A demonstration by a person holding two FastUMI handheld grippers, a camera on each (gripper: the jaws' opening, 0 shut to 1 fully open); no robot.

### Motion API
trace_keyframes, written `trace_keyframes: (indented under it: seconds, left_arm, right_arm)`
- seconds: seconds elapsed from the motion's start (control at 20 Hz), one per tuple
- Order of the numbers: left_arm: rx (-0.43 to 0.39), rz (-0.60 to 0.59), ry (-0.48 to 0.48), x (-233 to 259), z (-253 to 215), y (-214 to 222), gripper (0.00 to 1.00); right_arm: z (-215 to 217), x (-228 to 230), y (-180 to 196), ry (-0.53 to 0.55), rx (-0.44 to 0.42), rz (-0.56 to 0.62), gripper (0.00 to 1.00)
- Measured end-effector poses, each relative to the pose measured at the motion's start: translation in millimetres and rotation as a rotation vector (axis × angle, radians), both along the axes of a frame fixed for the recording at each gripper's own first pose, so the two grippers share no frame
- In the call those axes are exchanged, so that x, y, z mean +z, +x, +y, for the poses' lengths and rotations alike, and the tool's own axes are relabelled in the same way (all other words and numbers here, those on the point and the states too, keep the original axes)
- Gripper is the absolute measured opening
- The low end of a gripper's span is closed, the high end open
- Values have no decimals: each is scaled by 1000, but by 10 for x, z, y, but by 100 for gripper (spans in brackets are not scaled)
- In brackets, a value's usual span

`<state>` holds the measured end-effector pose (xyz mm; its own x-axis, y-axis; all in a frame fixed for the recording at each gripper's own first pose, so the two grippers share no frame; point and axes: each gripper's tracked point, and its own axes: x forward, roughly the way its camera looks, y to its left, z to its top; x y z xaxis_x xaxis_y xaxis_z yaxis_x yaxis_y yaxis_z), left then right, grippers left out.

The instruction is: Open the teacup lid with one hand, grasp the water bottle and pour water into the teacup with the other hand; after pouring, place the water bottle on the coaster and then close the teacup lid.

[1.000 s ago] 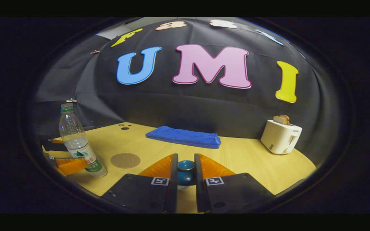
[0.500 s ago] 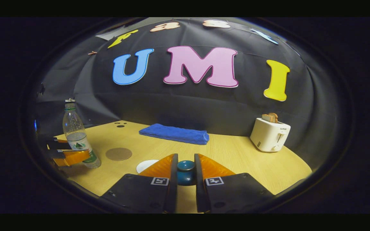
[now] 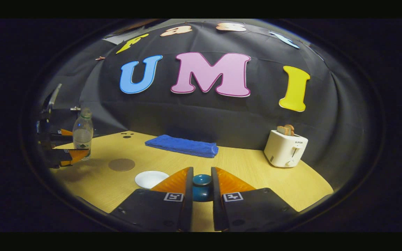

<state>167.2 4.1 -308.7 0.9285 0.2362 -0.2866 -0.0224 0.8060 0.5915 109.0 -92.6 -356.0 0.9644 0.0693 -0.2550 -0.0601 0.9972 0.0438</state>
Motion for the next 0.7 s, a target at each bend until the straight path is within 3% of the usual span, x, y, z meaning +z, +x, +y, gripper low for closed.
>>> trace_keyframes:
  seconds: [0.05,0.25,0.3,0.7]
  left_arm:
    - [-9,10,62,7,-7,35,69]
    - [-44,68,206,-49,-116,169,73]
    - [-53,78,238,-66,-156,223,73]
    - [-132,70,508,1,-461,521,72]
  right_arm:
    - [-51,3,-15,-3,-2,-1,31]
    - [-250,-2,-68,-11,-13,-9,31]
    - [-296,-3,-74,-14,-15,-11,27]
    - [-594,-44,-110,-22,-27,-15,31]
